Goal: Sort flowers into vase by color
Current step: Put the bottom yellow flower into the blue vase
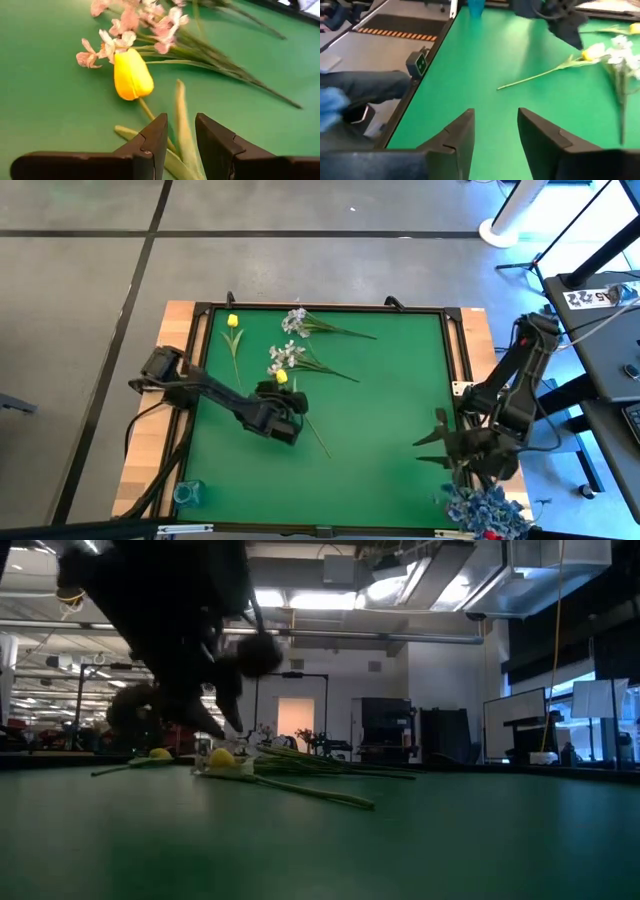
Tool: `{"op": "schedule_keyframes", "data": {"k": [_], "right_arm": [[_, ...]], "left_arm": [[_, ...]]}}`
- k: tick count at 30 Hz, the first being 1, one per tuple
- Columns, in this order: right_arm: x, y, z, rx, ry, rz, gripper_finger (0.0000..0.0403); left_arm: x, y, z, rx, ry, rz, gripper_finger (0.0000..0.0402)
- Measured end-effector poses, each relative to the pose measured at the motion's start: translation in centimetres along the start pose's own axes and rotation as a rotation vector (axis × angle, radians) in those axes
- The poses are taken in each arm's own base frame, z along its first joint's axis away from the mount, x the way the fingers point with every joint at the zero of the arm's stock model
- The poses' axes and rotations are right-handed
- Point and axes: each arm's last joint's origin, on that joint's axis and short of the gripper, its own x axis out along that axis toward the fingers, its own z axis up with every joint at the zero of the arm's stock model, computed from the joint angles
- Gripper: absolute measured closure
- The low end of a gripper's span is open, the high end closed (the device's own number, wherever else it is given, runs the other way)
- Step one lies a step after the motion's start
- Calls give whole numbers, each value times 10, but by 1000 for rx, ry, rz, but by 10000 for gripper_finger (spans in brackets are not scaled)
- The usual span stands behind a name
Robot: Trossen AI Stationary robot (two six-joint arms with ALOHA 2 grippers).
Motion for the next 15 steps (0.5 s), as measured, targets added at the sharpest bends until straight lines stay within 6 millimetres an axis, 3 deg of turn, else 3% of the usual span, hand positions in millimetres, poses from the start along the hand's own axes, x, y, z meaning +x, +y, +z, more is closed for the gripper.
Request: {"op": "schedule_keyframes", "data": {"k": [8, 15], "right_arm": [[19, -7, 7, 29, 60, 55, 179], [21, -8, 8, 37, 80, 76, 135]], "left_arm": [[54, 1, -13, -58, -20, 108, 305], [58, 3, -16, -34, -20, 116, 305]]}}
